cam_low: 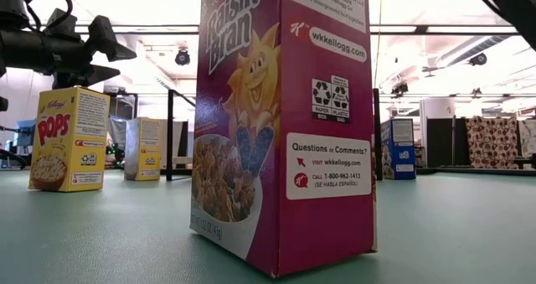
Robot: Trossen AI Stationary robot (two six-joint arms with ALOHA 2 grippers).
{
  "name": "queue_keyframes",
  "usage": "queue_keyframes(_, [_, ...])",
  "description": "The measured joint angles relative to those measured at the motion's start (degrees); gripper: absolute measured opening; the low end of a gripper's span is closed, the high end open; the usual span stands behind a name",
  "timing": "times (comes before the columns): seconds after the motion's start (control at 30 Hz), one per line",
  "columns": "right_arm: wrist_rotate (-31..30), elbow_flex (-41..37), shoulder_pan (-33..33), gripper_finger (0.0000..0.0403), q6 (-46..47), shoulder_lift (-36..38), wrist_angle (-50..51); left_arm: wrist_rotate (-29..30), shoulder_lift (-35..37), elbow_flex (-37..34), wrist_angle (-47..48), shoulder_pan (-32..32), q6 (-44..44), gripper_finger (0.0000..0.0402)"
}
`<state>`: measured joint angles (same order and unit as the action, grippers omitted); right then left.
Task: Stack cereal on shelf
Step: Put the bottom blue cereal box on the shelf and align with the other blue cereal box
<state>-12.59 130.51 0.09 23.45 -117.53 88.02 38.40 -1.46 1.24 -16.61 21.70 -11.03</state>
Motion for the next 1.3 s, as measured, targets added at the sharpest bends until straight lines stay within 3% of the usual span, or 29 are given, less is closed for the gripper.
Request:
queue_keyframes(0.2, [-4.3,-0.7,8.8,0.0232,16.5,0.1,1.9,0.0,0.0,0.0,0.0,0.0,0.0,0.0299])
queue_keyframes(0.4, [-6.5,-2.1,17.3,0.0233,24.2,0.2,2.0,0.0,0.0,0.0,0.0,0.0,0.0,0.0299])
queue_keyframes(0.83, [-5.4,-10.2,29.8,0.0233,40.9,1.6,2.0,0.0,0.0,0.0,0.0,0.0,0.0,0.0299])
queue_keyframes(0.93, [-2.7,-13.8,32.2,0.0233,45.2,2.8,2.0,0.0,0.0,0.0,0.0,0.0,0.0,0.0299])
queue_keyframes(1.07, [4.1,-19.8,34.7,0.0233,45.3,6.0,2.1,0.0,0.0,0.0,0.0,0.0,0.0,0.0299])
queue_keyframes(1.2, [8.2,-25.9,38.0,0.0233,35.5,10.1,1.1,0.0,0.0,0.0,0.0,0.0,0.0,0.0299])
queue_keyframes(1.3, [9.2,-29.6,41.3,0.0233,33.5,12.8,-1.7,0.0,0.0,0.0,0.0,0.0,0.0,0.0299])
